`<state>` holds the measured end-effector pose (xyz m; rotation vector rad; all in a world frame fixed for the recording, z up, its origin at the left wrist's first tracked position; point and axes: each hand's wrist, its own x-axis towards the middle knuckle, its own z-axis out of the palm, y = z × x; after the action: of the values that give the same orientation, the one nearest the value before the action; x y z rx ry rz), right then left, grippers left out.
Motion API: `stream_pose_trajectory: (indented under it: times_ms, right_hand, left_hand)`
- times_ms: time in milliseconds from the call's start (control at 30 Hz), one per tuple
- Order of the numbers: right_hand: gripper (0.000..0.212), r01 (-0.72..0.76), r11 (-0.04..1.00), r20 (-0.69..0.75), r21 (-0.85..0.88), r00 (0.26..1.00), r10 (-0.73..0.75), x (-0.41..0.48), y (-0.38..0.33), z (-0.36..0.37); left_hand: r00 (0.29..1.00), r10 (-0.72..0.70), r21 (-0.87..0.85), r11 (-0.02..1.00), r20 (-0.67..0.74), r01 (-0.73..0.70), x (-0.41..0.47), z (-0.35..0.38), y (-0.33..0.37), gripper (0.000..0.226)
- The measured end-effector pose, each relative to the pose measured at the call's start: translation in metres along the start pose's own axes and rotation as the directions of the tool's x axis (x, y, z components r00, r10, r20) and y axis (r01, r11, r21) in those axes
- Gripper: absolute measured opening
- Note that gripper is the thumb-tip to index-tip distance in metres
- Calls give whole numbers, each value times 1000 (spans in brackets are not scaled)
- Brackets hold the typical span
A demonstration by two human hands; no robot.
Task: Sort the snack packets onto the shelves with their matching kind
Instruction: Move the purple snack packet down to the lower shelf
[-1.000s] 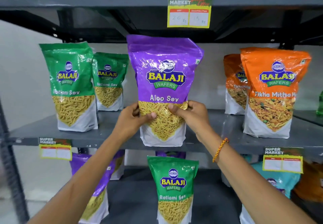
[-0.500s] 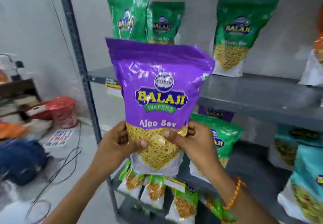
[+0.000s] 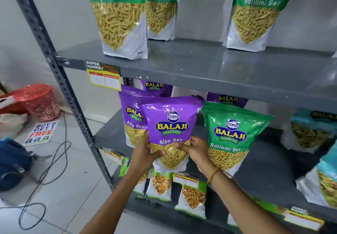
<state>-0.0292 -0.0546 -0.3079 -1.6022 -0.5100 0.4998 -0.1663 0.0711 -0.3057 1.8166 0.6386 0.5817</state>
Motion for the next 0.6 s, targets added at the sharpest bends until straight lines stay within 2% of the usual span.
stream_pose_trajectory:
  times_ms: [133, 333, 400, 467, 533, 600]
  right_hand:
    - [26, -75, 989, 6, 125, 997, 75, 33, 20, 6]
    - [25, -35, 995, 1, 97, 999, 35, 43, 35, 6]
    - [37, 12, 1000, 36, 13, 999, -12, 35, 36, 4]
    - [54, 52, 995, 6, -79, 999, -52, 18, 39, -3]
    - [50, 129, 981, -77, -146, 987, -141, -5, 36, -15]
    - [31, 218, 945, -201, -244, 942, -269, -27, 32, -37]
  left_hand:
    - [999, 32, -29, 999, -15, -33, 33, 20, -16, 59]
    - [996, 28, -10, 1000, -82, -29, 44, 33, -34, 70]
    - [996, 47, -49, 997, -75, -51, 37, 33, -32, 73]
    - [991, 17, -123, 992, -130, -33, 20, 37, -28, 71]
    - [961, 104, -10, 994, -257, -110, 1, 44, -27, 59]
    - [933, 282, 135, 957, -226, -257, -15, 56, -27, 46]
